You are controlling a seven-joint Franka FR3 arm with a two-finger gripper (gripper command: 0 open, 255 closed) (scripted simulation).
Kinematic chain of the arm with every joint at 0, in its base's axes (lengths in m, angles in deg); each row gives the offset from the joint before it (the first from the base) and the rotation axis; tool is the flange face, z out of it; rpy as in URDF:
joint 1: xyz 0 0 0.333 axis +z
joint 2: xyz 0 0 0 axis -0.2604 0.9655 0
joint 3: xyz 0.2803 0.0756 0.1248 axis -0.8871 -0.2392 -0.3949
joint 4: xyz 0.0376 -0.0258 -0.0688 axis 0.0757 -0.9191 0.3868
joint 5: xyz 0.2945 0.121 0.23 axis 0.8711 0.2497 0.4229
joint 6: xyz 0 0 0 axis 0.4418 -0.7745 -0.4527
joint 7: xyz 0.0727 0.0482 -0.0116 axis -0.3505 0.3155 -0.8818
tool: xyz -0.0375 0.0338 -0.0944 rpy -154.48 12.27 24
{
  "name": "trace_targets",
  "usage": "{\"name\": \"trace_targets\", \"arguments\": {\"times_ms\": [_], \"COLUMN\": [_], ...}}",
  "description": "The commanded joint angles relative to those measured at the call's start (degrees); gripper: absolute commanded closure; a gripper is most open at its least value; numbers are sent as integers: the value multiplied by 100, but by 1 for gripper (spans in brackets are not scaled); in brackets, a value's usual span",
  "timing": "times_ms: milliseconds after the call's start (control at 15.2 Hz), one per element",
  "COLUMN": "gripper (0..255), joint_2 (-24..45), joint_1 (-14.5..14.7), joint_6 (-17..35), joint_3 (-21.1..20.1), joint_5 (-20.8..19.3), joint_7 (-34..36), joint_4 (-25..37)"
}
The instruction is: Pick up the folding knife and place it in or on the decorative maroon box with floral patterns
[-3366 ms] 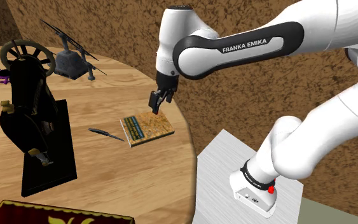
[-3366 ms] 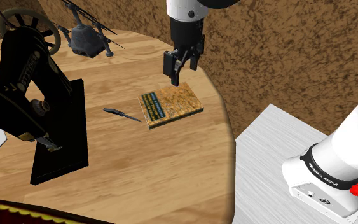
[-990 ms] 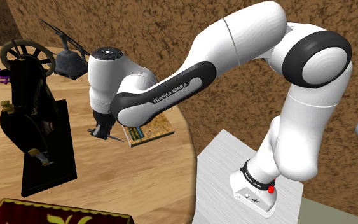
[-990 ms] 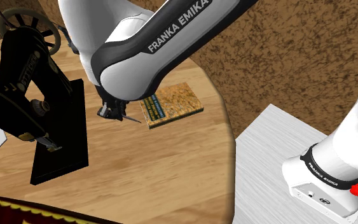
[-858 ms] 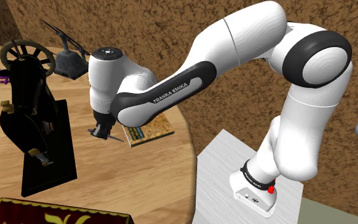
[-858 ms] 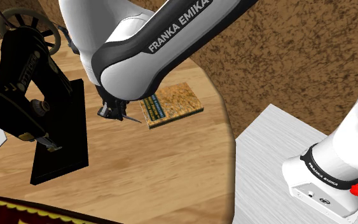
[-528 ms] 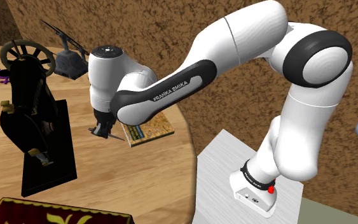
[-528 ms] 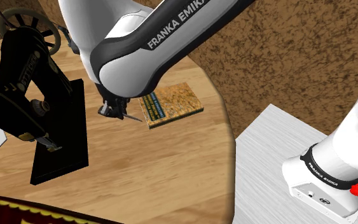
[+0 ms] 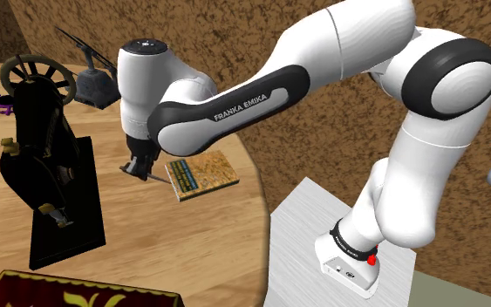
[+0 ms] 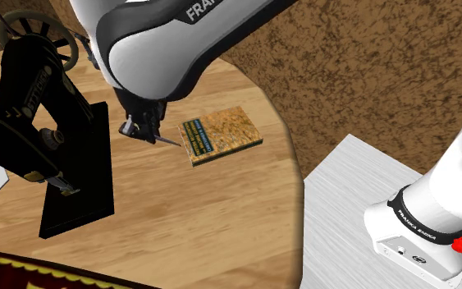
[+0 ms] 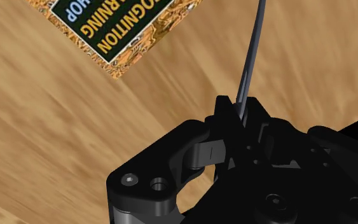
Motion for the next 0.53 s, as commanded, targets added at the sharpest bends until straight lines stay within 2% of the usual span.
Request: {"name": "trace_targets", "arguments": {"times_ms": [0, 462], "gripper": [255, 255], "joint_2": [-64, -275], "joint_1": [-7, -25], "joint_6": [-139, -615], "joint_3": [-11, -41], "joint_5": [32, 133], "joint_7": [-26, -104], "joint_4": [75, 352]}}
